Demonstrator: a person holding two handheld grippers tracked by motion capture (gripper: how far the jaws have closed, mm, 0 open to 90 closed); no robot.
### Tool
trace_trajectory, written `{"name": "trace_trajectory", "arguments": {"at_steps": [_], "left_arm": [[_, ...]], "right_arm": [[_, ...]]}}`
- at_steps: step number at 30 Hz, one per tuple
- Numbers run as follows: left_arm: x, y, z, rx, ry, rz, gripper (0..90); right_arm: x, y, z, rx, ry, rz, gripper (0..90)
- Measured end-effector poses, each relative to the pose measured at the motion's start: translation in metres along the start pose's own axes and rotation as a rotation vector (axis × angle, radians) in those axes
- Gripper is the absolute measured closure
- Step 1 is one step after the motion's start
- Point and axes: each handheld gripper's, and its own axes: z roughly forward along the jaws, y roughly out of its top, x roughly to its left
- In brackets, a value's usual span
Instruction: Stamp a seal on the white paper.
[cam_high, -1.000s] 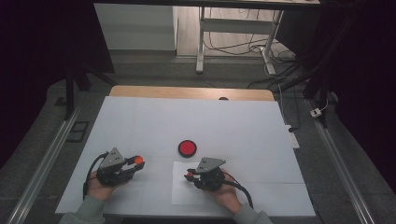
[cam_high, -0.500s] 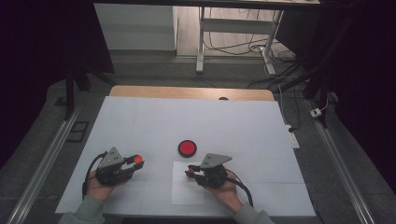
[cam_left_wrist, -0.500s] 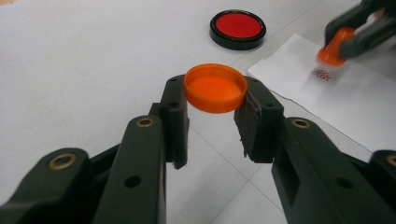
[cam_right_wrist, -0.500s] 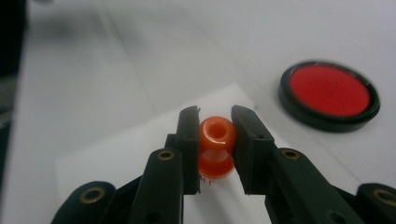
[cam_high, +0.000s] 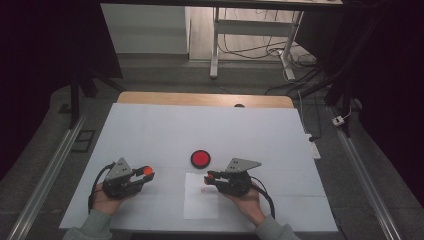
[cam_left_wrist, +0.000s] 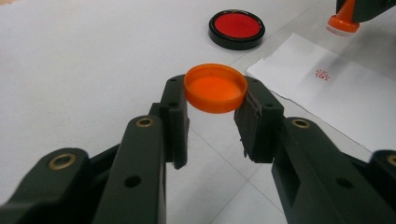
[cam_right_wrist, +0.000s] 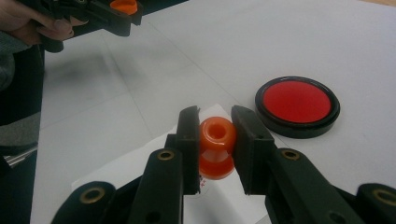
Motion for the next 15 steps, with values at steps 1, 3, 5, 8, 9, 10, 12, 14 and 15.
{"name": "trace_trajectory", "arguments": {"at_steps": [1,3,5,8,9,10,12,14,15], "left_arm": [[-0.0002,0.0000,-0.0001,0.000,0.000,-0.001,64.9],[-0.0003,0.0000,0.0001,0.000,-0.001,0.001,64.9],[-0.0001,0.0000,0.0006,0.001,-0.001,0.001,64.9],[0.0001,-0.0001,0.0011,0.003,-0.002,0.001,64.9],[0.0001,-0.0001,0.0011,0.003,-0.002,0.001,64.9],[0.0001,-0.0001,0.0012,0.004,-0.002,0.002,64.9],[-0.0002,-0.0001,0.0012,0.004,-0.002,0.002,64.9],[-0.0005,0.0000,0.0011,0.002,-0.001,0.002,64.9],[-0.0005,0.0000,0.0012,0.002,-0.001,0.002,64.9]], "right_arm": [[0.0002,0.0002,-0.0004,0.002,-0.004,-0.002,72.1],[0.0006,0.0006,-0.0007,-0.001,0.001,-0.003,72.1],[0.0008,0.0013,-0.0013,-0.003,0.001,-0.003,72.1],[0.0003,0.0021,-0.0024,-0.017,0.000,-0.001,72.1],[-0.0002,0.0027,-0.0036,-0.011,-0.003,-0.003,72.1],[-0.0007,0.0030,-0.0044,-0.014,-0.004,-0.003,72.1],[-0.0015,0.0032,-0.0057,-0.021,-0.007,0.000,72.1],[-0.0021,0.0038,-0.0072,-0.023,-0.010,0.002,72.1],[-0.0024,0.0042,-0.0080,-0.024,-0.010,0.002,72.1]]}}
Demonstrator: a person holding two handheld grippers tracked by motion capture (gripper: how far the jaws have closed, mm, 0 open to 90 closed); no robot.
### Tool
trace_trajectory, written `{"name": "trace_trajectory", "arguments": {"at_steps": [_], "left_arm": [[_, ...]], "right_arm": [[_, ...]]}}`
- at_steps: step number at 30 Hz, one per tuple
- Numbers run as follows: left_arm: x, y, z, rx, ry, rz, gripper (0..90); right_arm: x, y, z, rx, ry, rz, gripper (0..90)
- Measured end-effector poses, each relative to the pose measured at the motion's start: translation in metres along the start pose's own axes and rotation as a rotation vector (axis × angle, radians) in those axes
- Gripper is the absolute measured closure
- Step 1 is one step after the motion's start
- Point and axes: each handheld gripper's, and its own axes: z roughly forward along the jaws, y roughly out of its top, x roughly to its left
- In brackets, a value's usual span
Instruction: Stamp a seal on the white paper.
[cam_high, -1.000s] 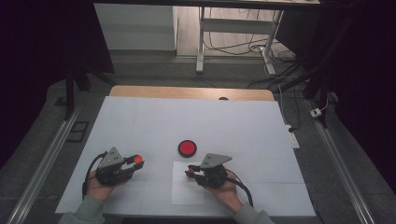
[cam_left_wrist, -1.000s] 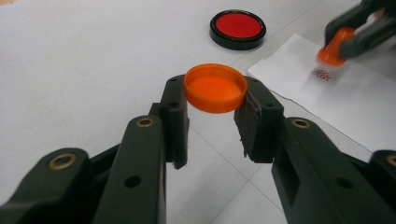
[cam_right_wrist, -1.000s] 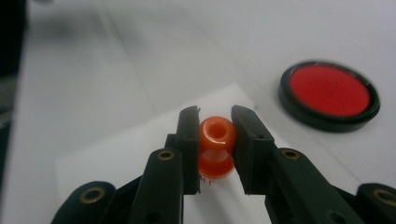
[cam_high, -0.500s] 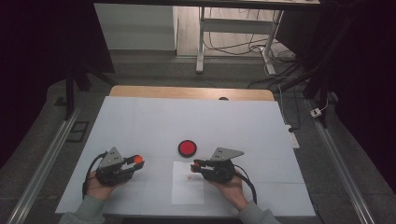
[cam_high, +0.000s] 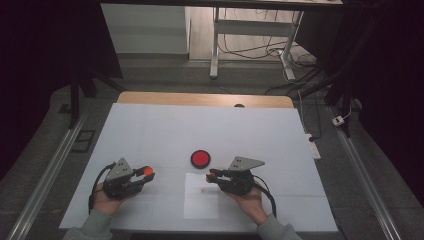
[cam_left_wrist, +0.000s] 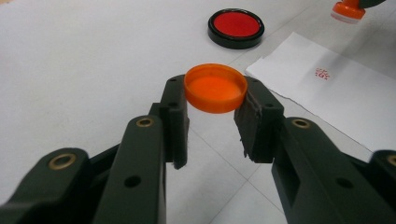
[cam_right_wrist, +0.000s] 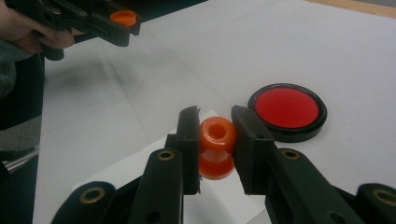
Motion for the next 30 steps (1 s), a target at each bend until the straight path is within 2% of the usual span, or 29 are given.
{"name": "trace_trajectory", "arguments": {"at_steps": [30], "left_arm": [[-0.009,0.004,0.008,0.016,-0.027,0.021,64.9]], "right_arm": [[-0.003,0.017,-0.018,-0.073,-0.004,0.005,72.1]]}}
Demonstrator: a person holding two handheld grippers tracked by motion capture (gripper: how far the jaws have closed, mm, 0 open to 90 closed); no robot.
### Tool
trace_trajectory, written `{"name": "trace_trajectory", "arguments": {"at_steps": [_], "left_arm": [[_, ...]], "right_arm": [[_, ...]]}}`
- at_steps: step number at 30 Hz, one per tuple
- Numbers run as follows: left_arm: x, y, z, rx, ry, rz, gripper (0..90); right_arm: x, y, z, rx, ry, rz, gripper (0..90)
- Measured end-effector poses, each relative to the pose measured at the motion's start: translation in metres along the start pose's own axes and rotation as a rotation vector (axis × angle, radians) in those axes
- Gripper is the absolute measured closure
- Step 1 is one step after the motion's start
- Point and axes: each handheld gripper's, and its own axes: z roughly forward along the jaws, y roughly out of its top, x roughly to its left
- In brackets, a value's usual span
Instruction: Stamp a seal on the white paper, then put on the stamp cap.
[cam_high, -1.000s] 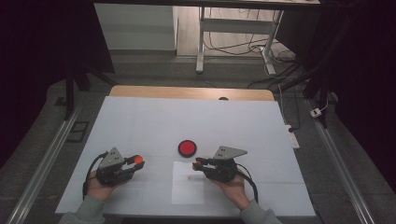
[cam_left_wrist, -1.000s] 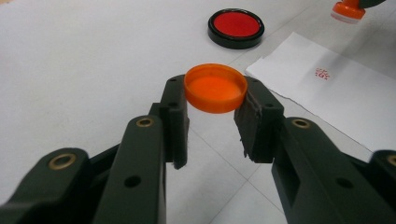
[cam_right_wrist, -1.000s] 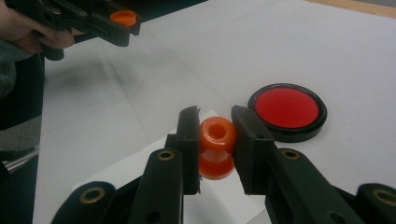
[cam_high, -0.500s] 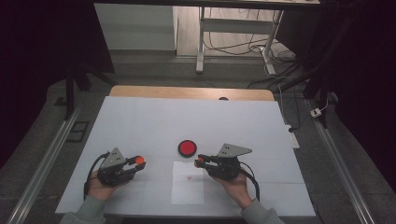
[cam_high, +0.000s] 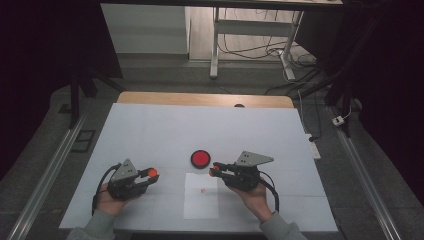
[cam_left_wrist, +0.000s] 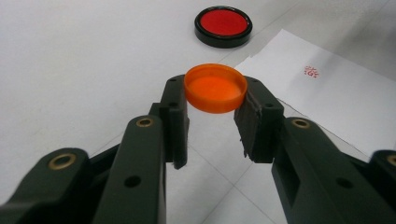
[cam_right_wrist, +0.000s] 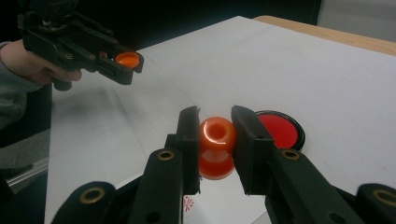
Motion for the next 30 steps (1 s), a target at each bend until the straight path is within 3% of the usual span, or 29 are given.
{"name": "trace_trajectory", "arguments": {"at_steps": [30], "left_arm": [[-0.0097,0.0083,0.0104,0.007,-0.023,0.030,64.9]], "right_arm": [[0.0036,0.0053,0.0005,-0.015,0.012,-0.012,72.1]]}}
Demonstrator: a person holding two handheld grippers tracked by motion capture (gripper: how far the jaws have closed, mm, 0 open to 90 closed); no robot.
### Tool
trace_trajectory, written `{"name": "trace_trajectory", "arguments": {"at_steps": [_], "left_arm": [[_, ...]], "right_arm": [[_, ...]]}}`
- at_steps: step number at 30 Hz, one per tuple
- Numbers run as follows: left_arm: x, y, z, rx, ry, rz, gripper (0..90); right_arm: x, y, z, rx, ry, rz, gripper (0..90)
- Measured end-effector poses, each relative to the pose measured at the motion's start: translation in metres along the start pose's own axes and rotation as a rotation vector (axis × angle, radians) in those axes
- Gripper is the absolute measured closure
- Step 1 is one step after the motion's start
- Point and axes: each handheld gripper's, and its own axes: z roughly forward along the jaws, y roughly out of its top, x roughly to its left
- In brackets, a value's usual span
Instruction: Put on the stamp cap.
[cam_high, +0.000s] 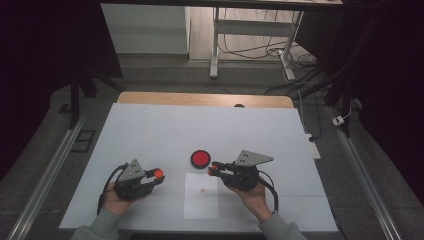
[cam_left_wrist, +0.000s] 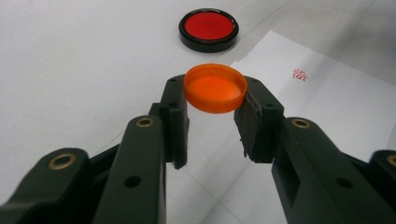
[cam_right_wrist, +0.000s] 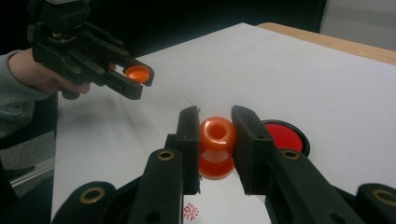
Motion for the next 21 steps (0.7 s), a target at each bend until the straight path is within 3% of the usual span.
{"name": "trace_trajectory", "arguments": {"at_steps": [21], "left_arm": [[-0.018,0.016,0.021,0.017,-0.039,0.064,64.9]], "right_arm": [[0.003,0.002,0.003,0.001,0.008,-0.006,72.1]]}}
